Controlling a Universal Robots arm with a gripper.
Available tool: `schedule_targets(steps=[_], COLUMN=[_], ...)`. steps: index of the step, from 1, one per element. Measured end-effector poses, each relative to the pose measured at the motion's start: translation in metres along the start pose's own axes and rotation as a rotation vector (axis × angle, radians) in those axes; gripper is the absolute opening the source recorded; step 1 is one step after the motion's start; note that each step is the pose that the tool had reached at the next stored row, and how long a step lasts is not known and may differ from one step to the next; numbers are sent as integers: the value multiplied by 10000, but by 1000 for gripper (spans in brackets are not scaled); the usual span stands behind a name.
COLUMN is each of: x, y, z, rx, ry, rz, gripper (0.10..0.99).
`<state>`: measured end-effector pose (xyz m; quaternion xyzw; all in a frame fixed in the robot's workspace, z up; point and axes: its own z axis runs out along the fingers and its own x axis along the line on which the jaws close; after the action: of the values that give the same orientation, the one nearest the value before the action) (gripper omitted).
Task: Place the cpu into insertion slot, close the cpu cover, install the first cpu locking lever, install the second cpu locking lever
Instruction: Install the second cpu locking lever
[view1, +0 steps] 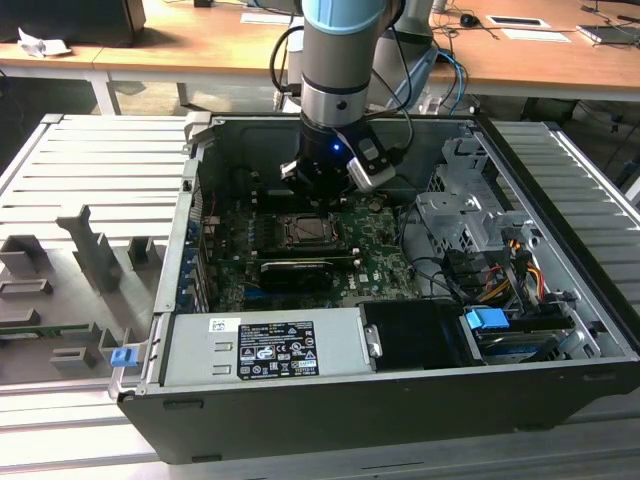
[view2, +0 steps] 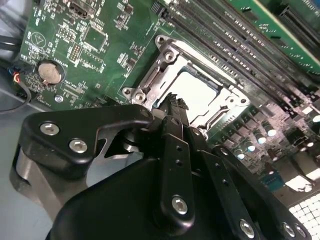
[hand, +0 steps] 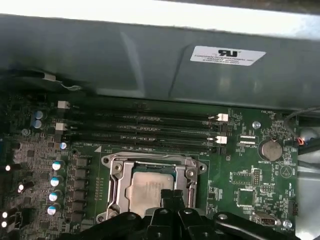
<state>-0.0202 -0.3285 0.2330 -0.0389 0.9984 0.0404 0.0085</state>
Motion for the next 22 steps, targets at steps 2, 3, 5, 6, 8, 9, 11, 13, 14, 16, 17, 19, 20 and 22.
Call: schedule_targets(steps=[2,3,5,6,8,9,11,13,14,16,17,19,20,22], x=[0,2,13,16,25,32,37,43,47,106,147,238,274,293], y=[-9,-28,-114,-140,-217,-297,-361,-438,-465,-477,-474,-468,-466,-468], z=[-42,-47,-54,-56,-62,-69,-73,-79,-80,-78,-78,-76,-67,-26], rx=[0,-2,-1,-1,-1,-1,-2,-17,-27,-93,-112,-137,-140,-137], ry=[1,-1,0,0,0,0,10,14,14,8,8,5,4,5], rz=[-1,0,-1,-1,0,-1,0,1,1,2,0,3,2,4], gripper=[106,106,106,106,106,106,106,106,106,106,106,106,106,106])
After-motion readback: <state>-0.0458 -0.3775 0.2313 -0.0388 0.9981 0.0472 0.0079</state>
